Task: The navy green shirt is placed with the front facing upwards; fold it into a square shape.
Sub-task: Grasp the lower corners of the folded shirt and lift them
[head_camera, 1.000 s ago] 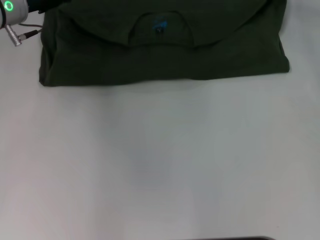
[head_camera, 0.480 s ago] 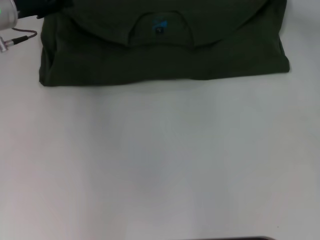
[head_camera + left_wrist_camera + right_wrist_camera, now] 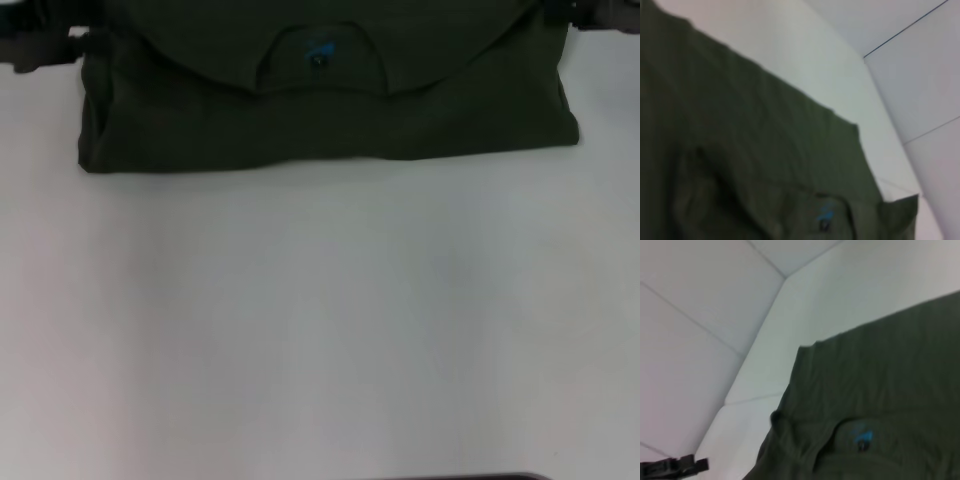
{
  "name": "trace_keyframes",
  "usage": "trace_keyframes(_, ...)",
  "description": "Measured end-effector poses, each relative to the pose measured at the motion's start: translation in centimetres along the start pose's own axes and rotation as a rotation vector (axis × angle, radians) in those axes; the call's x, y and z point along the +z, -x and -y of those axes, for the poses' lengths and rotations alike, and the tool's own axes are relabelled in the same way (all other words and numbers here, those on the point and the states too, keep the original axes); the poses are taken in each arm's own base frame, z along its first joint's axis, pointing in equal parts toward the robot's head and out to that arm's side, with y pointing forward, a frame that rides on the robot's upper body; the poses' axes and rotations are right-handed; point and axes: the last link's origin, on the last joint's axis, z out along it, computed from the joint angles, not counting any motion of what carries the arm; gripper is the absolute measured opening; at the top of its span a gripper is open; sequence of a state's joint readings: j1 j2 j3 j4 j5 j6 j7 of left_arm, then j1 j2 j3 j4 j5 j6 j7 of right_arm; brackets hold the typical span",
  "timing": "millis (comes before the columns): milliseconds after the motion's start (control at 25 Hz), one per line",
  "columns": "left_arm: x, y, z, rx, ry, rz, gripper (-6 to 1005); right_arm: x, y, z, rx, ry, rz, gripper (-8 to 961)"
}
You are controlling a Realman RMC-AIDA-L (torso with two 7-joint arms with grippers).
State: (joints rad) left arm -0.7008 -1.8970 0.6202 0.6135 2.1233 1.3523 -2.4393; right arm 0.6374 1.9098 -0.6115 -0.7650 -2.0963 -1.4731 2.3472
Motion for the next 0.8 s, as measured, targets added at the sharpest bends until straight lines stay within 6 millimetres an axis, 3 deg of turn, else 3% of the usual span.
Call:
trace_keyframes(240, -1.0, 1.2, 1.5, -0.007, -0.049, 0.041, 555, -1.2, -2.1, 0.3, 0.001, 0.04, -0.049, 778)
trace_keyframes(400, -0.9, 1.8, 1.9, -0.01, -0.066, 0.053, 554, -1.9, -4.4, 1.2, -0.01, 0.053, -0.062, 778)
trace_keyframes(800, 0.0, 1.8, 2.0, -0.005, -0.092, -0.002, 551, -2.6, -7.7, 1.9, -0.142, 0.092, 0.002, 779)
